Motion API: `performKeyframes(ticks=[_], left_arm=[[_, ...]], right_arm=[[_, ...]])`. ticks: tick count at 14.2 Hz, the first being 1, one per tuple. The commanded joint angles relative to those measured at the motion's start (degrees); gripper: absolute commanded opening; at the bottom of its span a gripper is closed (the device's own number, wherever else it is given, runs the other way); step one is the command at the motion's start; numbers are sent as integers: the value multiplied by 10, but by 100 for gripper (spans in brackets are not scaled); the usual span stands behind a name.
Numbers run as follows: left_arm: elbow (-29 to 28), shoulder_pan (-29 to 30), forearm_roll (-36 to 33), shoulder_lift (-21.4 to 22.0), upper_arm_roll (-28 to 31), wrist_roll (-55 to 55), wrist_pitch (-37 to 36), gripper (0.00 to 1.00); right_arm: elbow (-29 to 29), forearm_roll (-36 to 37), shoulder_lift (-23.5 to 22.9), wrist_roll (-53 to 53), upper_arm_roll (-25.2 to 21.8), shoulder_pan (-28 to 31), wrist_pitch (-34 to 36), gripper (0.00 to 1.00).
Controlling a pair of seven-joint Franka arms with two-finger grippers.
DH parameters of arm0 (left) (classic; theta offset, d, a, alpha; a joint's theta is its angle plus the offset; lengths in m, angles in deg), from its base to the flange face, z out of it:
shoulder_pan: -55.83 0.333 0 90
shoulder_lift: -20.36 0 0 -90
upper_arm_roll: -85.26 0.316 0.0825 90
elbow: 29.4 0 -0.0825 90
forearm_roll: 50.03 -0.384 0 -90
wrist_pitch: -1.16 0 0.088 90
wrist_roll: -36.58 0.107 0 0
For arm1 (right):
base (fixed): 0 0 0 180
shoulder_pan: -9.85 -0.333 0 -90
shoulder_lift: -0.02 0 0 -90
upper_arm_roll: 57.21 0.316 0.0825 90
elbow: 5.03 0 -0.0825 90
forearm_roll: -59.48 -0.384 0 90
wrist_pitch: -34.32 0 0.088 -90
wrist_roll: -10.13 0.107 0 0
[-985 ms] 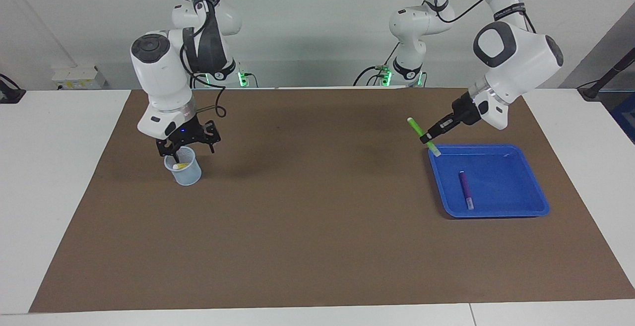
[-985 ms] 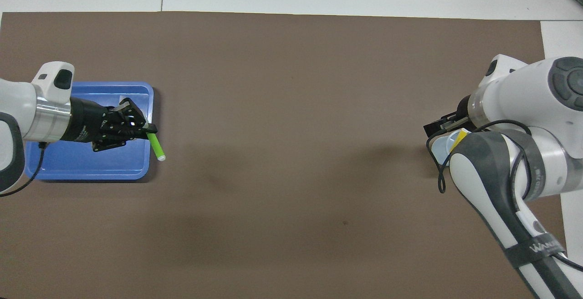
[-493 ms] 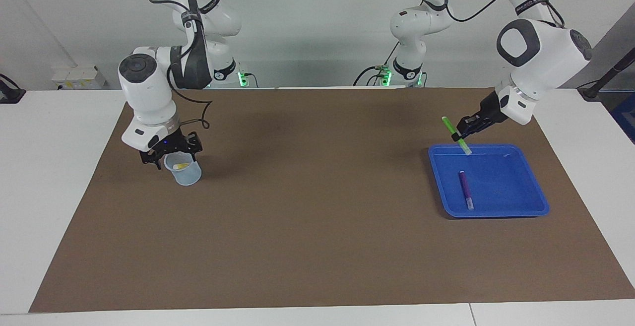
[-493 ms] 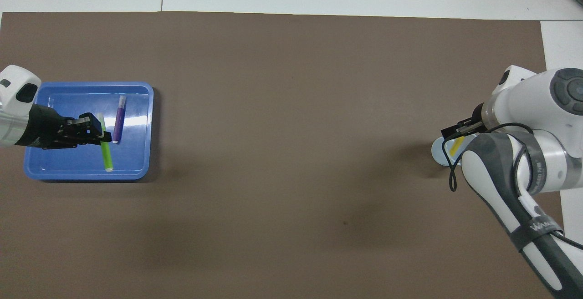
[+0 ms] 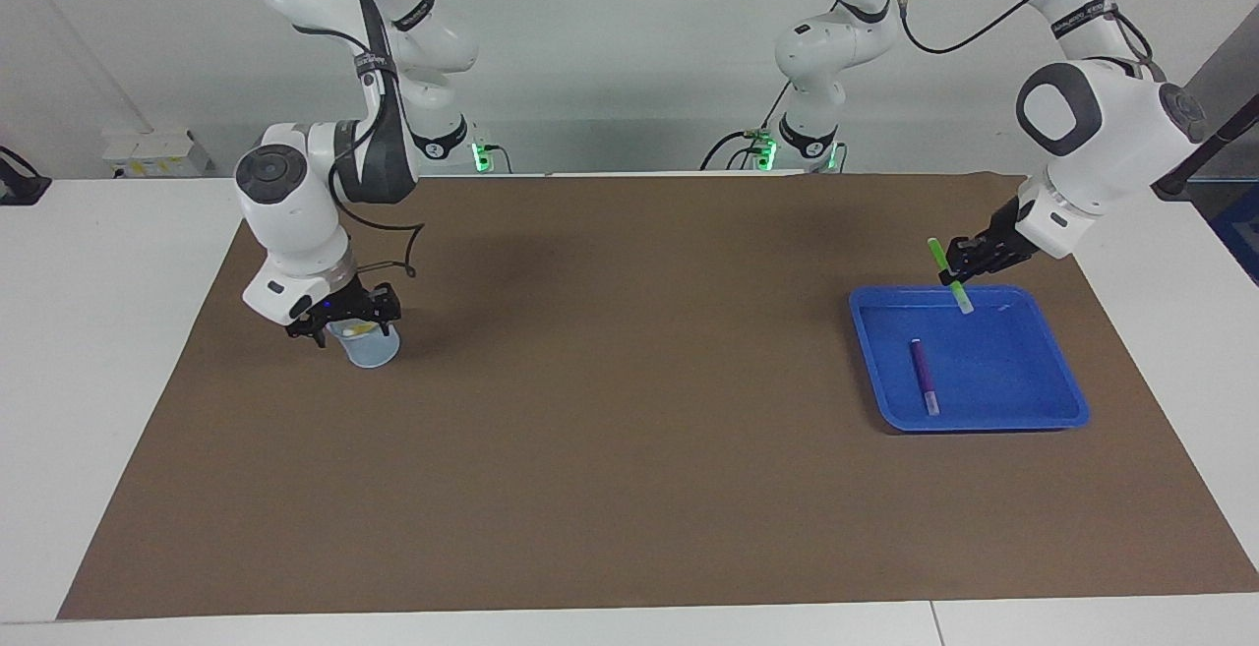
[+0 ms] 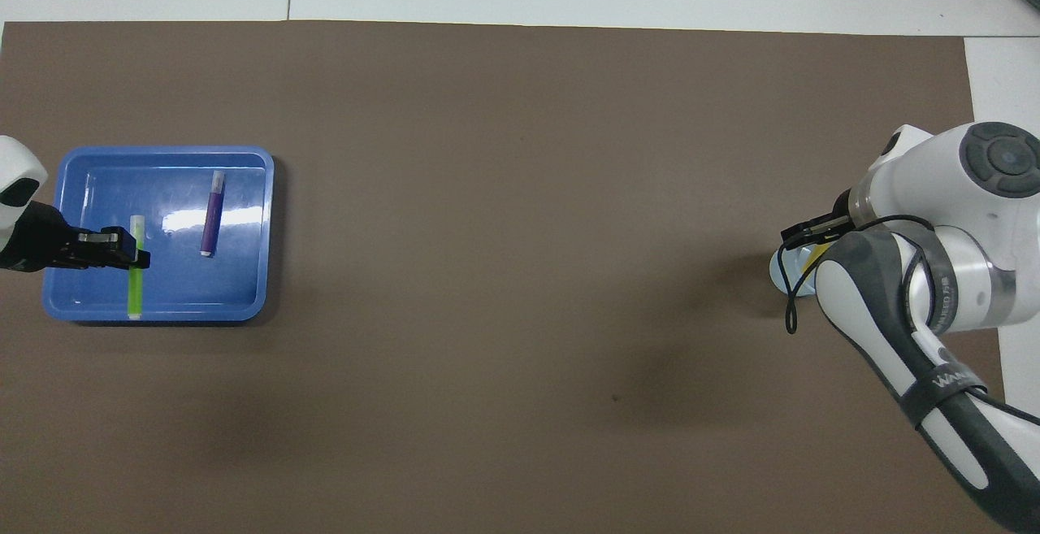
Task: Right arm passes pens to left for tray arrangement
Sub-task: 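Release the green pen in the tray while the right gripper grasps the yellow pen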
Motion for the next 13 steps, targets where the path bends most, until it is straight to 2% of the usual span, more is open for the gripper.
performKeyframes(ticks=[1,4,8,13], left_arm=[[2,14,-23,-28,-5,27,33,0],[2,22,-43,-52,-5,43,62,0],[3,23,-60,-85,-5,58,109,0],[2,24,-64,-123,-4,67,162,0]], right_arm=[[10,7,4,8,8,17,30,88],[27,-5,3,6,7,21,64,88],[26,-7,0,6,7,21,52,88],[25,-42,-16,10,7,15,23,76]])
